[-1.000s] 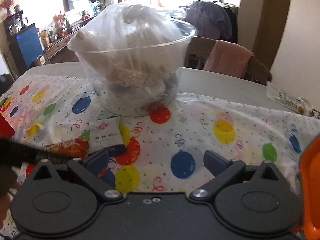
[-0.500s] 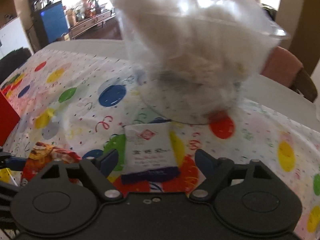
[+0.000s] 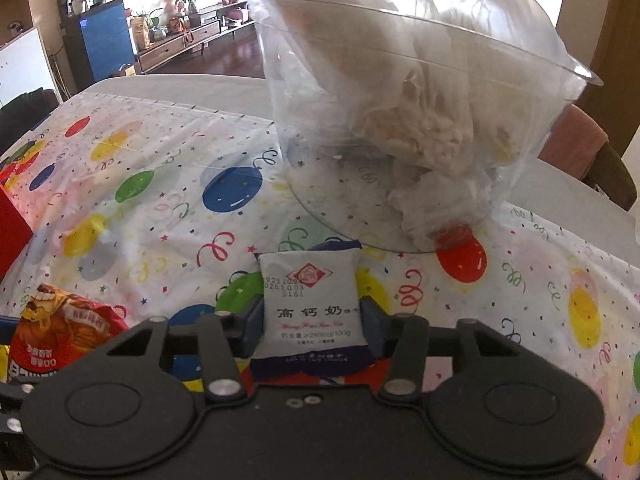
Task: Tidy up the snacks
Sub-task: 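Lift the chip bag and milk packet and carry both over the box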
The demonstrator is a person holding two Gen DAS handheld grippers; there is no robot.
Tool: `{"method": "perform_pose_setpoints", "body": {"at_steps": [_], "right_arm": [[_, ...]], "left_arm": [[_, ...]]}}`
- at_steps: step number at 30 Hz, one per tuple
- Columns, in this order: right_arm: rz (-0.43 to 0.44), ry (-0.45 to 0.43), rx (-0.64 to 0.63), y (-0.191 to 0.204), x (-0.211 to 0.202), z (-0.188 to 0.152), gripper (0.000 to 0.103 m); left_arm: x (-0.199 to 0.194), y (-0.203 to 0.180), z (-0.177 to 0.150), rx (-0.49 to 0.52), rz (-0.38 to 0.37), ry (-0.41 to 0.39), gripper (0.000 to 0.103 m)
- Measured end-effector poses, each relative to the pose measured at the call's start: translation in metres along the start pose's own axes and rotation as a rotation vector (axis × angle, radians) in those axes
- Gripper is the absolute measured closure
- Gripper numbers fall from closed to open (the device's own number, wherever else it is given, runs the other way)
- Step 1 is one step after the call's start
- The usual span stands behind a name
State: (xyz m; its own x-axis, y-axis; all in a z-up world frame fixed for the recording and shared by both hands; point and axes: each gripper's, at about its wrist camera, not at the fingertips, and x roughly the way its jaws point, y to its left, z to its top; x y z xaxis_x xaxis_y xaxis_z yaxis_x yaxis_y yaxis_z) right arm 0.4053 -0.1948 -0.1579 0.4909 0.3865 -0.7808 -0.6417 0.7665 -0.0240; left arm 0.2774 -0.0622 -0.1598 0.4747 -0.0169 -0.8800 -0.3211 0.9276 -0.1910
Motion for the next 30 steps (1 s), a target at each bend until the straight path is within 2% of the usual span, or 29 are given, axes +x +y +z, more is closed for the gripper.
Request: {"method": "perform_pose_setpoints", "body": {"at_steps": [5, 11, 21, 30], "right_arm": [[-0.027, -0.001, -0.008, 0.009, -0.009, -0.005, 0.054], [-0.028, -0.010, 0.029, 0.020, -0.039, -0.014, 0.054], [-0.058, -0.081, 0.096, 0.044, -0.120, -0.028, 0.054], [-0.089, -0.144, 0.158, 0.088, -0.187, -0.033, 0.054]], "left_arm": [[-0.011, 0.004, -0.003, 0.010, -0.006, -0.016, 0.035], [-0.028, 0.008, -0.006, 0.027, -0.024, -0.029, 0.035], [-0.073, 0.019, -0.015, 0.080, -0.097, -0.042, 0.035], [-0.132, 0.041, -0.020, 0.144, -0.144, -0.074, 0.035]]}}
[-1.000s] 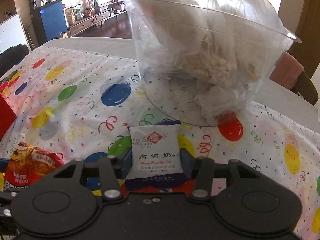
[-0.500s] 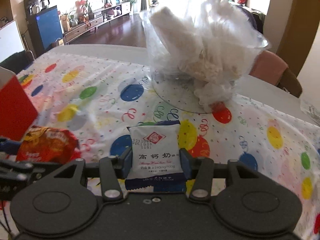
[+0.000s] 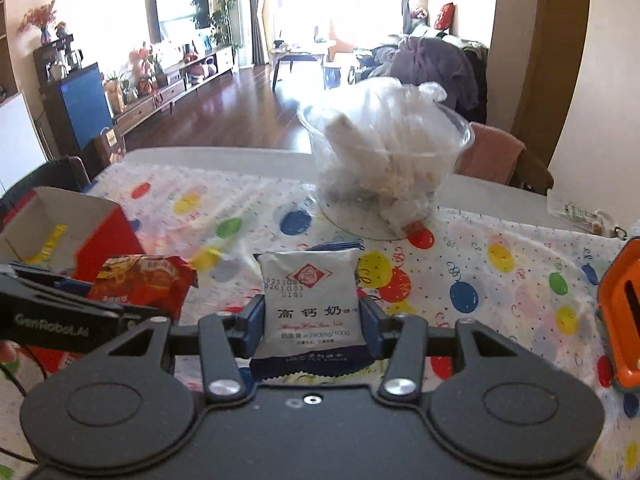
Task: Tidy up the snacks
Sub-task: 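Lift the chip bag and milk packet and carry both over the box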
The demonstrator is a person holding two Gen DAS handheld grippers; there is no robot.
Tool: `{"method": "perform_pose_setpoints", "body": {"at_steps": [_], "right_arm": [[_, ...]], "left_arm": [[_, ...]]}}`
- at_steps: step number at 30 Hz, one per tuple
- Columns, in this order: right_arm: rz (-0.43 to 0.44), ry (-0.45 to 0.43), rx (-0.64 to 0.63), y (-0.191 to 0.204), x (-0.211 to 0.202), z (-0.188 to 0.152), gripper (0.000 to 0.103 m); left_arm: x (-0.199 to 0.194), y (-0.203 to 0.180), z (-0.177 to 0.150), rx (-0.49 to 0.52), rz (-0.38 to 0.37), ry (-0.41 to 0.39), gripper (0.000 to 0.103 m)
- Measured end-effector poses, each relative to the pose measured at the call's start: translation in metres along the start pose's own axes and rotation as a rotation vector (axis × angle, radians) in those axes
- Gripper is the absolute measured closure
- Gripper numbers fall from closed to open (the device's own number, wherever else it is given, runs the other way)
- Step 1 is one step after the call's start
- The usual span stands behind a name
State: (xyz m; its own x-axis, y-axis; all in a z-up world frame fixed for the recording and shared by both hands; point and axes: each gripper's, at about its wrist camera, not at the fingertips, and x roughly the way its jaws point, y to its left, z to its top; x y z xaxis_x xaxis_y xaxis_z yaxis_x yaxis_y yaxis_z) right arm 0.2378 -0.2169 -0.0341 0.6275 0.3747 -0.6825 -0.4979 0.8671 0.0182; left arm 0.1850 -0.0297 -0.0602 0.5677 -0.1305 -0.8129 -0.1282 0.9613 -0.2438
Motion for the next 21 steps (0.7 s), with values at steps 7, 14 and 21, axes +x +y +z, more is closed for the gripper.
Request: {"method": "perform_pose_setpoints", "body": {"at_steps": [7, 14, 21], "right_arm": [[0.000, -0.029, 0.028, 0.045, -0.038, 0.001, 0.054], [0.026, -0.062, 0.035, 0.095, -0.049, 0.007, 0.054], [0.065, -0.076, -0.006, 0.148, -0.041, 0.019, 0.054]], "left_arm": [[-0.048, 0.032, -0.003, 0.033, -0.011, -0.033, 0.035], [-0.078, 0.079, -0.002, 0.012, 0.014, -0.073, 0.035], [-0.102, 0.138, 0.002, -0.034, 0.055, -0.100, 0.035]]}}
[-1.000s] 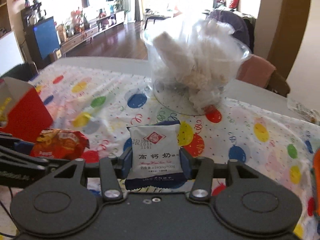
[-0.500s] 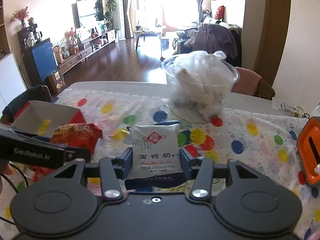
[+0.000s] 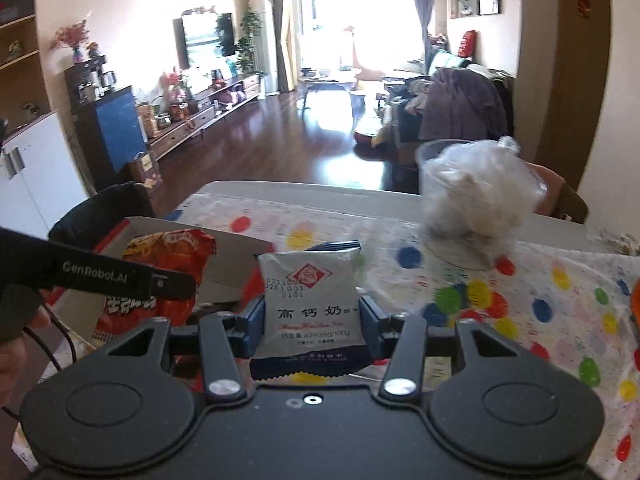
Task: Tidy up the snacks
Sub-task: 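Lift the chip bag and milk packet and carry both over the box, then open the left tool into the box while the right tool releases the milk packet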
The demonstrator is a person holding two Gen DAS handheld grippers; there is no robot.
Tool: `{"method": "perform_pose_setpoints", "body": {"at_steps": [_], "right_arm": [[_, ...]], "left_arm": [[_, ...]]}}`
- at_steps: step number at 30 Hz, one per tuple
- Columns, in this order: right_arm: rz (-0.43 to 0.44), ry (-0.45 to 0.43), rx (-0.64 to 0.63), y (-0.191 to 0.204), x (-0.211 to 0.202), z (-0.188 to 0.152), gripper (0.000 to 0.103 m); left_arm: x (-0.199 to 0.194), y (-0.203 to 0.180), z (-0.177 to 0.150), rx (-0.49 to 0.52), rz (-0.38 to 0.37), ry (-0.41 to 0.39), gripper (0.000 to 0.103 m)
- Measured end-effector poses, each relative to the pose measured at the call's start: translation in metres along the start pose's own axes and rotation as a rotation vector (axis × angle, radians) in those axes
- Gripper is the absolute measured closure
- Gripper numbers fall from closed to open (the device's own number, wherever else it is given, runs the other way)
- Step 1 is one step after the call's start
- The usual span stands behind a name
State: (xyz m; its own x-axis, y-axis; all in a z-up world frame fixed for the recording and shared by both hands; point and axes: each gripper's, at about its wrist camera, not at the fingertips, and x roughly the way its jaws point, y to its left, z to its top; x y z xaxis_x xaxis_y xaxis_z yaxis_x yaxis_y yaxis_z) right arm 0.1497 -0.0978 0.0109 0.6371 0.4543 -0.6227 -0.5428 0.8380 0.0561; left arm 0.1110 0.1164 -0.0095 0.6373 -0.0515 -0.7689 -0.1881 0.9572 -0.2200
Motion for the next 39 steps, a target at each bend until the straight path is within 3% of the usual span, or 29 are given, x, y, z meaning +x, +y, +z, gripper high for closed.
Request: {"method": "perform_pose_setpoints", "body": {"at_steps": [10, 19, 31, 39], "right_arm": [[0.086, 0.060, -0.048, 0.058, 0.041, 0.005, 0.054], [0.106, 0.146, -0.073, 0.096, 0.085, 0.007, 0.054], [0.100, 0.218, -0.253, 0.157, 0.124, -0.007, 0.054], [0.098, 0.229, -0.256, 0.161, 0.126, -0.011, 0.055]], "left_arm": [[-0.001, 0.082, 0.013, -0.023, 0.123, 0.003, 0.035], [0.027, 0.131, 0.016, -0.018, 0.197, 0.073, 0.035], [0.059, 0.122, 0.014, 0.144, 0.213, 0.149, 0.035], [0.067, 0.116, 0.009, 0.168, 0.225, 0.202, 0.034]]}}
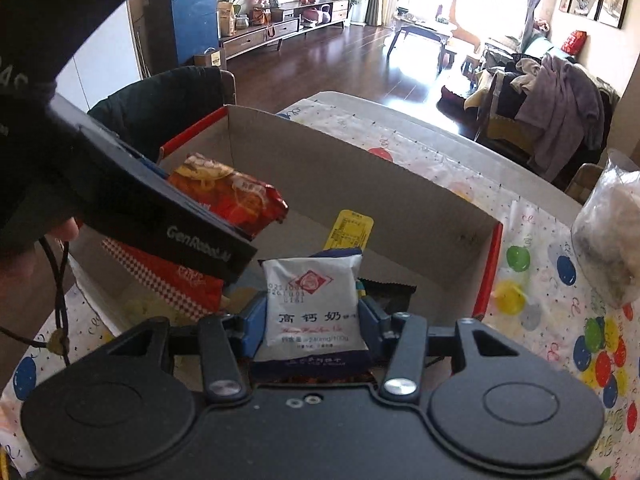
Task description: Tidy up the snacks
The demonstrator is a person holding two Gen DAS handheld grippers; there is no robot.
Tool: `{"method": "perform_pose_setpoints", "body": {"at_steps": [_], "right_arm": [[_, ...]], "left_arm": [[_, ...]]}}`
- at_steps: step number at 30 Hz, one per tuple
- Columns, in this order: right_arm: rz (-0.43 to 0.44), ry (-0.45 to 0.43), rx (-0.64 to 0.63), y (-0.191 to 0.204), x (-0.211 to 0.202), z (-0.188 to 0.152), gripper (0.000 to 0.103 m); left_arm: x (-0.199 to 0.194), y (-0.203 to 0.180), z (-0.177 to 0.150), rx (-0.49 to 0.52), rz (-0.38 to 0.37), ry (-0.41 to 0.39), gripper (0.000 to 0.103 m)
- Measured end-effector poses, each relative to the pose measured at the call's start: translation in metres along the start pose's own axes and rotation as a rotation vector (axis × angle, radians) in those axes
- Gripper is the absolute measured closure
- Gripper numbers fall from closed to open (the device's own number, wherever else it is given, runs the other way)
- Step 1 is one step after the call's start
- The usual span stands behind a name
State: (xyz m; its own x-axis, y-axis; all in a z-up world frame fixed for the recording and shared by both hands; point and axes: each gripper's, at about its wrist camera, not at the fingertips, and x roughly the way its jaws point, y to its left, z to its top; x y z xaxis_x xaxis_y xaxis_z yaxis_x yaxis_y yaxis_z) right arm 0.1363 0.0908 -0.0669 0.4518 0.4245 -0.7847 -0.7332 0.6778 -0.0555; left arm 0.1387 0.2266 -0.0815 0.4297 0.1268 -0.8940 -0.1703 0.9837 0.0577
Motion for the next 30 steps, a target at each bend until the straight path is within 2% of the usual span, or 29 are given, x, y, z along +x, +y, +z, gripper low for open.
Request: {"method": "perform_pose_setpoints", "body": {"at_steps": [7, 14, 23, 25, 26, 30], "right_arm": [[0.027, -0.004, 0.049, -0.009, -0.006, 0.000, 0.053], [0.042, -0.035, 0.088, -0.016, -0.023, -0.002, 0.045], [0.062, -0.098, 0.154, -0.028, -0.051, -0.005, 0.042], [0.070, -0.121, 0.177, -0.031, -0.060, -0.006, 0.028], [0.061, -0.139, 0.183, -0.032, -0.065, -0.007, 0.017], [0.062, -0.198, 0.191, -0.035, -0.086, -0.008, 0.015]], "left_arm": [[-0.001, -0.001, -0.005, -0.004, 0.006, -0.004, 0.034], [-0.011, 0.004, -0.009, -0.023, -0.006, -0.025, 0.033], [-0.046, 0.009, -0.019, -0.054, -0.068, -0.135, 0.029], [-0.054, 0.009, -0.021, -0.056, -0.079, -0.166, 0.029], [-0.059, 0.009, -0.023, -0.057, -0.084, -0.182, 0.029], [-0.077, 0.010, -0.027, -0.072, -0.115, -0.244, 0.027]]}}
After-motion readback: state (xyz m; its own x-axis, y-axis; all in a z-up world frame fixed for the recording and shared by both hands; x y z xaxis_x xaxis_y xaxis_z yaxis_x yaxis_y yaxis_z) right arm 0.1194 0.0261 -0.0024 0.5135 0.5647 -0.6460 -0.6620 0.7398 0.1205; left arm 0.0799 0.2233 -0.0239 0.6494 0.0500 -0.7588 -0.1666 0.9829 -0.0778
